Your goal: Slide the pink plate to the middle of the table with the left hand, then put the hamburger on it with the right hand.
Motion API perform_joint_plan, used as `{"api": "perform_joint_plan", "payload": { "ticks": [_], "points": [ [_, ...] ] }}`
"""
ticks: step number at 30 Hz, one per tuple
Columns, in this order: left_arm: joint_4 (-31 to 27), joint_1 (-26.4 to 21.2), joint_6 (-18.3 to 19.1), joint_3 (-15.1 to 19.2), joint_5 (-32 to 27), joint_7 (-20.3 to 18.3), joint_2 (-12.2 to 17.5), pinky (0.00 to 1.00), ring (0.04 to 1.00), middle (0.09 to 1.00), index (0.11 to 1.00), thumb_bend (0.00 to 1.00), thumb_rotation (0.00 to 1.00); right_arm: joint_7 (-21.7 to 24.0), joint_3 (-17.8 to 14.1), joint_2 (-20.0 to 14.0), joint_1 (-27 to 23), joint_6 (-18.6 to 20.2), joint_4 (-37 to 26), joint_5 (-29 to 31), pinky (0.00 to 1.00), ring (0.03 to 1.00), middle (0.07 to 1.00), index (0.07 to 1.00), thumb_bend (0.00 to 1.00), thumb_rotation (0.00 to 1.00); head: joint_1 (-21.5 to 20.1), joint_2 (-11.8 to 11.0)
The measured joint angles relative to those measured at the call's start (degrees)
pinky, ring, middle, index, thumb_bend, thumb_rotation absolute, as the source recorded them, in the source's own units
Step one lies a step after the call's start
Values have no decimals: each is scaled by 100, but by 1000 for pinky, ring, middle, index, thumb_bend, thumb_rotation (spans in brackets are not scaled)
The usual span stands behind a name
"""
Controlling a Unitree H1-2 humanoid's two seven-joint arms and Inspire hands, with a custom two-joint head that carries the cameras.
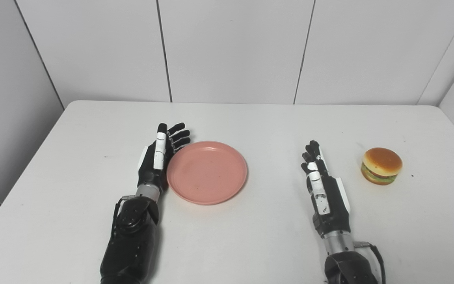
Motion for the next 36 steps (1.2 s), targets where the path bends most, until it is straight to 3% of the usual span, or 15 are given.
{"api": "perform_joint_plan", "payload": {
  "ticks": [9, 19, 26, 36],
  "points": [
    [-246, 118, 187, -196, 19, -106, -187, 772, 789, 777, 753, 842, 1000, -53, 49, 46, -27, 120, 30, -136, 1000, 991, 1000, 1000, 584, 917, -89, 70],
    [-398, 209, 257, -396, 125, -111, -308, 801, 807, 787, 768, 846, 1000, -17, 7, 17, -27, 177, 17, 8, 1000, 986, 1000, 1000, 605, 914, 201, 114],
    [-396, 209, 257, -486, 127, -151, -391, 793, 808, 791, 767, 832, 1000, 2, -31, -30, -27, 191, 8, 108, 1000, 989, 1000, 1000, 572, 916, 535, 123],
    [-396, 209, 257, -557, 121, -244, -460, 782, 818, 803, 777, 841, 1000, 20, -85, -68, -16, 192, -20, 267, 1000, 990, 1000, 994, 536, 912, 544, 132]
  ]
}}
